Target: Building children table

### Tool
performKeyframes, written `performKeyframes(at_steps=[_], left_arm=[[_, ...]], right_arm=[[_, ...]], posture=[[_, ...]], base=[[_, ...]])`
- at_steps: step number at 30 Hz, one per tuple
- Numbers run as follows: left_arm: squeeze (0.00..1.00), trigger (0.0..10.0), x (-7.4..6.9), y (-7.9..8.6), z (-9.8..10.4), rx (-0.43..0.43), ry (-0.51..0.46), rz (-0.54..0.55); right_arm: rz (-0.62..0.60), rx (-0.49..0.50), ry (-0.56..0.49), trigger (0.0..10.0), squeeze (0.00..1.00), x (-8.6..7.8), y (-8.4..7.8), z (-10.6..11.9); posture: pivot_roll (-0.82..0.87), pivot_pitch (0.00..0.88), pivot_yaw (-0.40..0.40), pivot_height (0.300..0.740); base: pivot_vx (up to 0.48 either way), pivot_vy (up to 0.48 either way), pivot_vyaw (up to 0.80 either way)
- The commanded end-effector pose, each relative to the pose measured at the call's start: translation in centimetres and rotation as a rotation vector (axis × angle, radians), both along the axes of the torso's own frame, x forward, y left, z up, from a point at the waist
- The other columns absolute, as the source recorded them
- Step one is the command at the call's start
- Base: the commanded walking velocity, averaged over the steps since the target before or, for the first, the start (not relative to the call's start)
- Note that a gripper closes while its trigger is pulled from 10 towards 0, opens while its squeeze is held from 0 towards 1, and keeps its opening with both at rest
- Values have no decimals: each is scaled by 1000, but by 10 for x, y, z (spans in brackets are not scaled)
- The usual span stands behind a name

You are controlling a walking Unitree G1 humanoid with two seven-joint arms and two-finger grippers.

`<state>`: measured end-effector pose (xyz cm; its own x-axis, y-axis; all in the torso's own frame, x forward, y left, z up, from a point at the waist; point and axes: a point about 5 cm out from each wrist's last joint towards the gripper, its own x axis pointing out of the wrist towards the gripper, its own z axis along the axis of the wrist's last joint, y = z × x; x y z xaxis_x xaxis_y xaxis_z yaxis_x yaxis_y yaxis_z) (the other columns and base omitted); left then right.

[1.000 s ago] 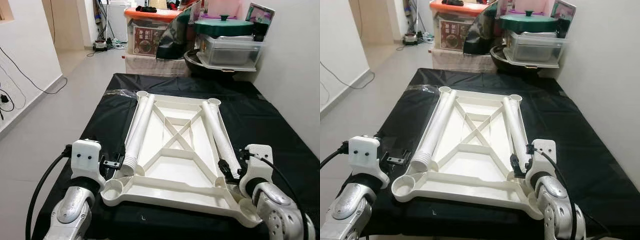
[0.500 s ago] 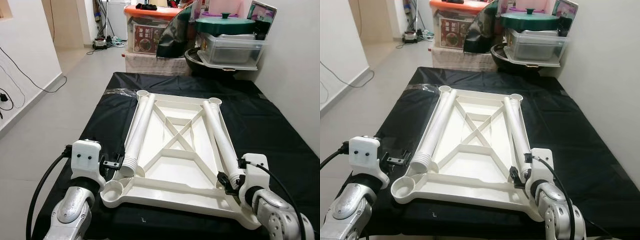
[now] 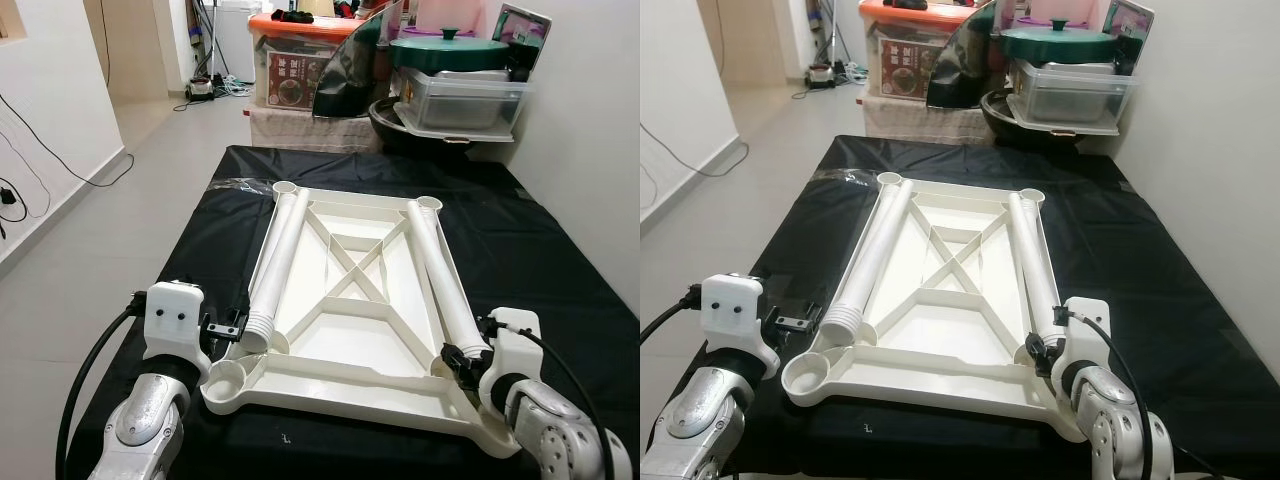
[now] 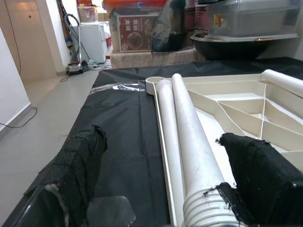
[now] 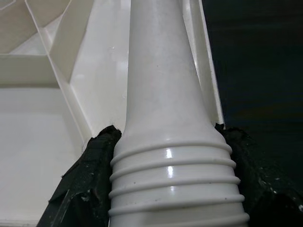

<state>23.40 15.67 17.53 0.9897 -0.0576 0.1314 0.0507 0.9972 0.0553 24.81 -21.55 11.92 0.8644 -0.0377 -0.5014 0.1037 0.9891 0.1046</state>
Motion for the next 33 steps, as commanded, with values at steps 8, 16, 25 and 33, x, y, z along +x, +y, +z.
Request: performKeyframes(at_steps=[8, 16, 25, 33], left_arm=[[0, 10000, 11, 10, 7, -87, -20, -8], [0, 10000, 16, 17, 23, -279, -54, -124], [0, 10000, 7, -6, 26, -730, -39, -462], [0, 10000, 14, 4, 21, -854, -5, -478]], right_arm=[[162, 175, -409, 0, 0, 29, 28, 57], [329, 267, -581, 0, 0, 37, 39, 83], [810, 291, -510, 0, 0, 19, 78, 53], [1017, 384, -563, 0, 0, 5, 92, 58]], posture=[[13, 0, -85, 740], [32, 0, -95, 740], [47, 0, -98, 740], [51, 0, -92, 740]], base=[[0, 0, 0], [0, 0, 0], [0, 0, 0], [0, 0, 0]])
